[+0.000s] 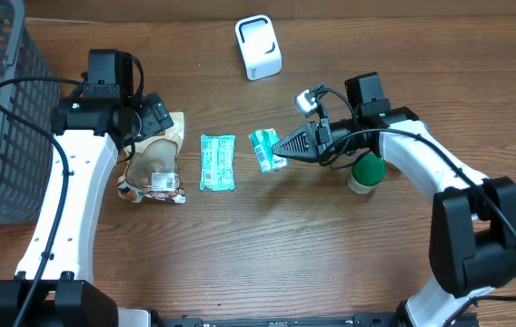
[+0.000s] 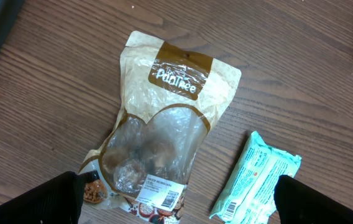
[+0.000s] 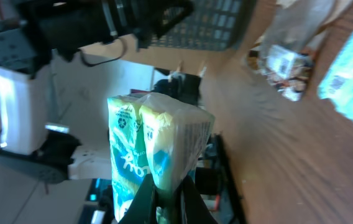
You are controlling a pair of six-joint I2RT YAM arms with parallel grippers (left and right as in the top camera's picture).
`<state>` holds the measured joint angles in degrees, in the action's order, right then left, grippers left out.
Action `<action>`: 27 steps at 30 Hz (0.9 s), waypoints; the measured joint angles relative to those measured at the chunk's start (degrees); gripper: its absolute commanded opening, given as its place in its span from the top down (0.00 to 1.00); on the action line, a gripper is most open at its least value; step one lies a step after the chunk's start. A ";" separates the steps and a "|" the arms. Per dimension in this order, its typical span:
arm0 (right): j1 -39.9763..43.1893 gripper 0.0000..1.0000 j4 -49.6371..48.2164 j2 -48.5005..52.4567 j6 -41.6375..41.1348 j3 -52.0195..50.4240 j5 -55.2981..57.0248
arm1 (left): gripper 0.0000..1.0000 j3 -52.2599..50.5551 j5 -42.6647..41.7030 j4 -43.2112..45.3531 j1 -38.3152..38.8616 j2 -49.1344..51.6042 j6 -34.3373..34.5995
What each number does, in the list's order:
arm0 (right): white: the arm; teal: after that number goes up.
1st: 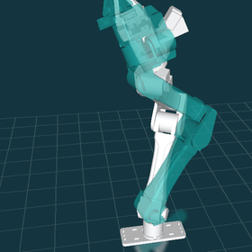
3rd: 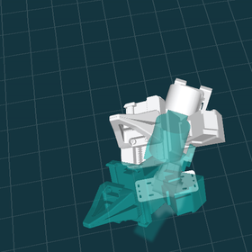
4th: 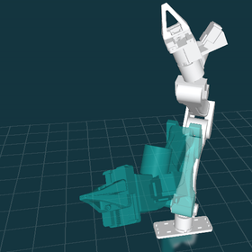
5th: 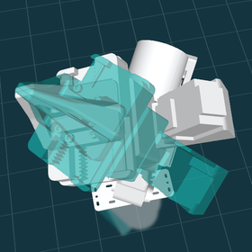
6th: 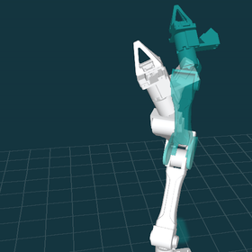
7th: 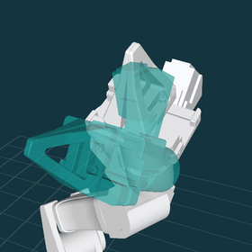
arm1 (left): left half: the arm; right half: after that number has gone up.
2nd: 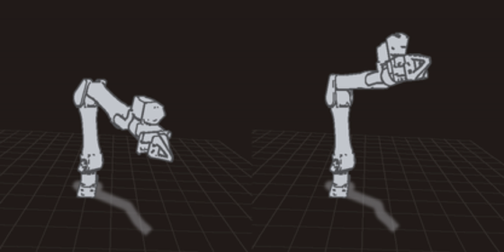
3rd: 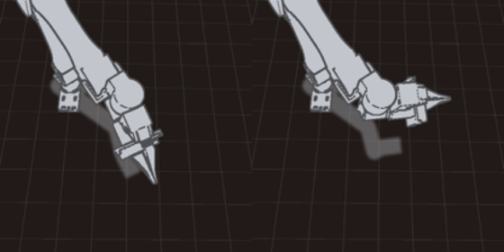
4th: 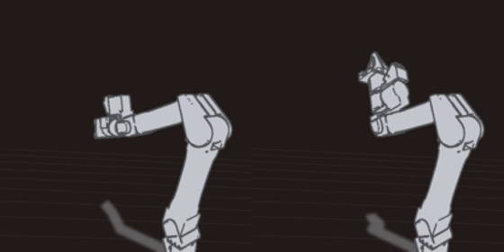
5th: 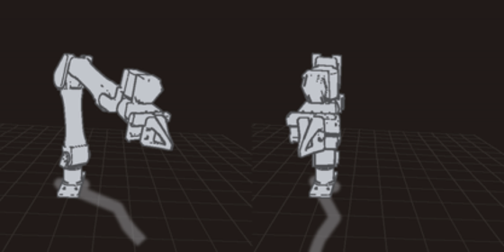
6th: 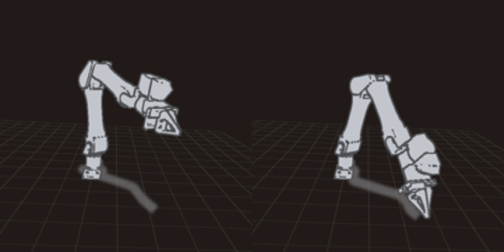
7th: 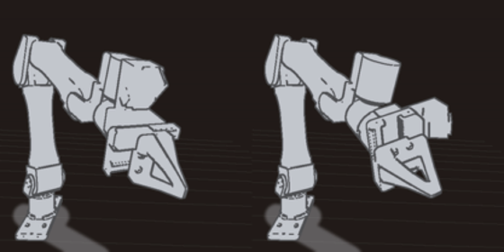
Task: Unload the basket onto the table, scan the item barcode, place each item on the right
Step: 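Lift the green tissue pack and swing it right with the right gripper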
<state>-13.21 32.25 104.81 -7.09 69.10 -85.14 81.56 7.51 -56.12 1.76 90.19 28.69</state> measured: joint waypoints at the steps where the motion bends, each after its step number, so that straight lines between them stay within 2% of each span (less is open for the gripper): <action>1: 0.00 0.96 0.46 -0.74 0.15 0.00 -0.55 | 0.00 0.00 0.00 0.00 0.00 0.00 0.00; 14: 0.00 0.96 1.36 -26.71 -2.29 0.00 -2.91 | 0.00 0.00 0.00 0.00 0.00 0.00 0.00; 27: 0.00 0.96 1.42 -29.00 -6.56 0.00 -2.89 | 0.01 0.02 0.00 0.00 0.00 0.00 0.00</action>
<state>-13.21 33.67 75.81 -13.65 69.10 -88.03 81.58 7.51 -56.12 1.76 90.19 28.69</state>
